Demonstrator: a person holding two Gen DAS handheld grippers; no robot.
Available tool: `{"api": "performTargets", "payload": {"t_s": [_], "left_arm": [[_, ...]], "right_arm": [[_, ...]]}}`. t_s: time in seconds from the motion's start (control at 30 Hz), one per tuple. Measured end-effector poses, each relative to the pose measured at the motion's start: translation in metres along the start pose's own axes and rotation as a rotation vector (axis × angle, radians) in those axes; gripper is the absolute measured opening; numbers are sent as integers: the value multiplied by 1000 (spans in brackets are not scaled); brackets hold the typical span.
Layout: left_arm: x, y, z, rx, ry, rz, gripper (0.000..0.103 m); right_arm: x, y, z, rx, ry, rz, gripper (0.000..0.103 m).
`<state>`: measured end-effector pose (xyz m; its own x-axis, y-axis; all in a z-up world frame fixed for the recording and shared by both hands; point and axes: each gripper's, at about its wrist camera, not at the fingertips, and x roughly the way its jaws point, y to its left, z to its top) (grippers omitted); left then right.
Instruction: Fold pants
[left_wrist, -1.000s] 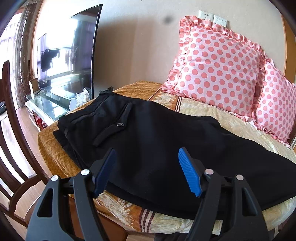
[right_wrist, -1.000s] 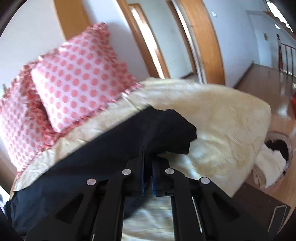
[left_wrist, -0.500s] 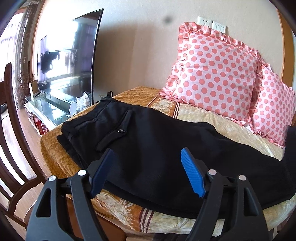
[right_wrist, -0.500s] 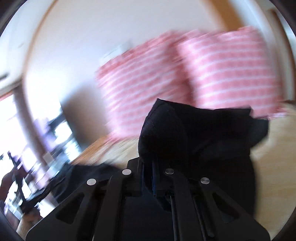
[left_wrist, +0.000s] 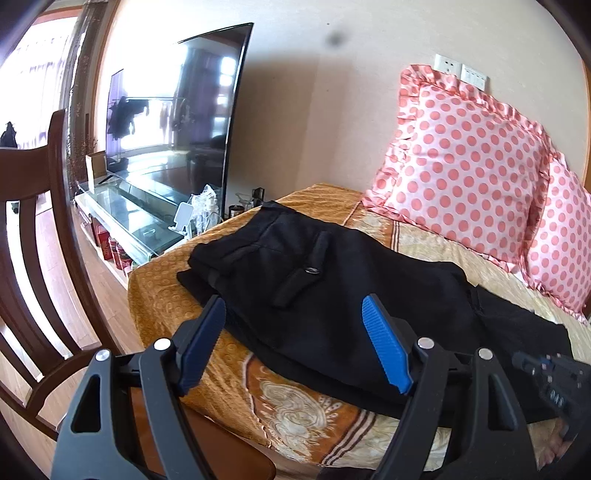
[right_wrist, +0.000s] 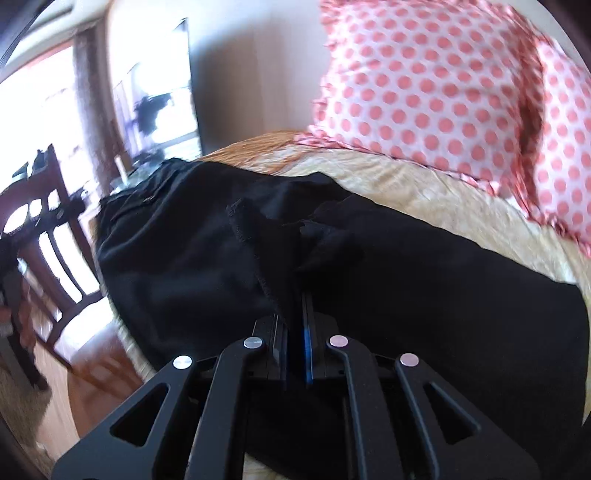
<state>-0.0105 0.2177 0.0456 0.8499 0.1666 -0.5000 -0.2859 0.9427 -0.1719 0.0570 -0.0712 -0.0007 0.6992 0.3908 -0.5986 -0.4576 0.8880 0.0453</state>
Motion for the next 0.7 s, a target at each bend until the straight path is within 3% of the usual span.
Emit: {"api": "performTargets", "payload": {"t_s": [0.13, 0.27, 0.37, 0.43, 0.47, 0.57, 0.7], "left_arm": [[2, 9, -2, -19, 10, 8, 76], [3, 18, -3, -37, 20, 15, 77], [2, 28, -1, -50, 11, 44, 80], [1, 34, 0, -69, 12, 50, 80], [1, 37, 1, -82, 14, 50, 80], [0, 49, 2, -122, 24, 54, 80], [4, 60, 5, -145, 46, 55, 80]], "right_arm": [[3, 20, -17, -139, 32, -29, 8], [-2, 47, -33, -327, 40, -94, 20], [-14, 54, -29, -333, 44, 18, 20], [-22, 50, -20, -271, 35, 133, 34], [-25, 45, -13, -221, 20, 186, 49], [-30, 34, 4, -132, -35, 258, 54], [-5, 28, 20, -104, -47, 53, 53]]}}
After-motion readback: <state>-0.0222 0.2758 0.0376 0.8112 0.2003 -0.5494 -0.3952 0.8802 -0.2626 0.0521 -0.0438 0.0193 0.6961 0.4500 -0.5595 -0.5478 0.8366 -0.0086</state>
